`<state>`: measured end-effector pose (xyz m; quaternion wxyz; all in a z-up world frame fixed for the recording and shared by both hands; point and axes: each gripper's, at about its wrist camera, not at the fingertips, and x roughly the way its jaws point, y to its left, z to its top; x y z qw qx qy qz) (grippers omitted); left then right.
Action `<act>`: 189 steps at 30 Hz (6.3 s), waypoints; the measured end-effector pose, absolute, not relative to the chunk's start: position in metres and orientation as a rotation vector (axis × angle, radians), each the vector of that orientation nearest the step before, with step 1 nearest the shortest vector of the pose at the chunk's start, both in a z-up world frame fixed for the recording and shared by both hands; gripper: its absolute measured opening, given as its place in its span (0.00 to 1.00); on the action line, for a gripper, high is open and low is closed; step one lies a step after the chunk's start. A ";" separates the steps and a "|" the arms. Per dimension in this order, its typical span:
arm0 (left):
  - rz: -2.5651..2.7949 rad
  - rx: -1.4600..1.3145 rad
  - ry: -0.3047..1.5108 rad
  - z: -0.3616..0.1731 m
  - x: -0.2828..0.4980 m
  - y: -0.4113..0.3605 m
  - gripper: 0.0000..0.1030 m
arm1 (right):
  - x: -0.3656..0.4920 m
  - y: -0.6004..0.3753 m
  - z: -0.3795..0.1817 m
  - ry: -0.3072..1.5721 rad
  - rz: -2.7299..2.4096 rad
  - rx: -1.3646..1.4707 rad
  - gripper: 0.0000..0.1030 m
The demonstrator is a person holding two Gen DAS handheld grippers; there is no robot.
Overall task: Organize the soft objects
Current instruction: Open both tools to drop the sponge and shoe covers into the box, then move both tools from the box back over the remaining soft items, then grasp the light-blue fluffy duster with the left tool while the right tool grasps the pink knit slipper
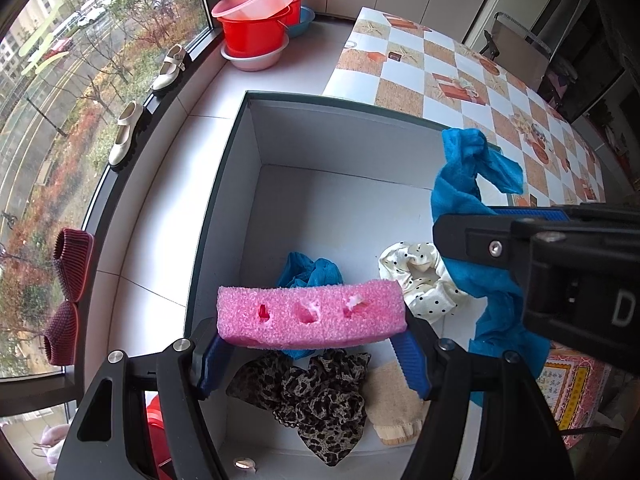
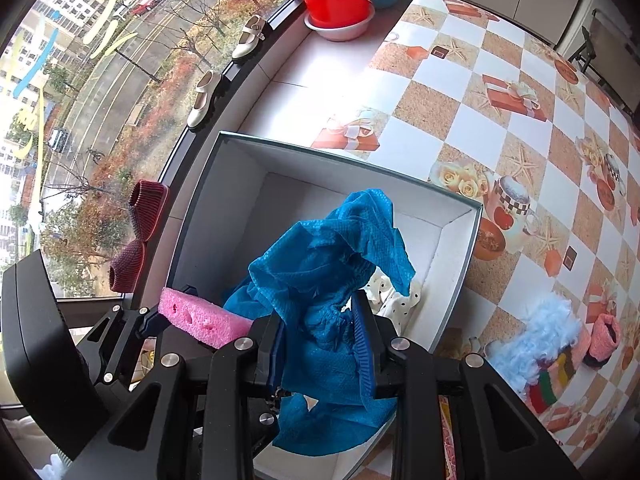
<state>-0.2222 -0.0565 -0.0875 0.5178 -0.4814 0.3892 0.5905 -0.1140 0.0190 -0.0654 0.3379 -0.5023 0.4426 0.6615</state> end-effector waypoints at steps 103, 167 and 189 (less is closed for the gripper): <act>1.149 -1.173 1.089 -0.027 -0.044 -0.019 0.99 | 0.148 0.005 0.004 1.375 1.555 -0.893 0.99; 0.776 -1.010 1.708 -0.206 0.062 0.079 0.86 | 0.281 0.053 -0.179 1.525 1.225 -0.912 0.34; 0.858 -1.012 1.472 -0.107 0.043 0.063 0.26 | 0.317 -0.005 -0.120 1.573 1.223 -0.743 0.34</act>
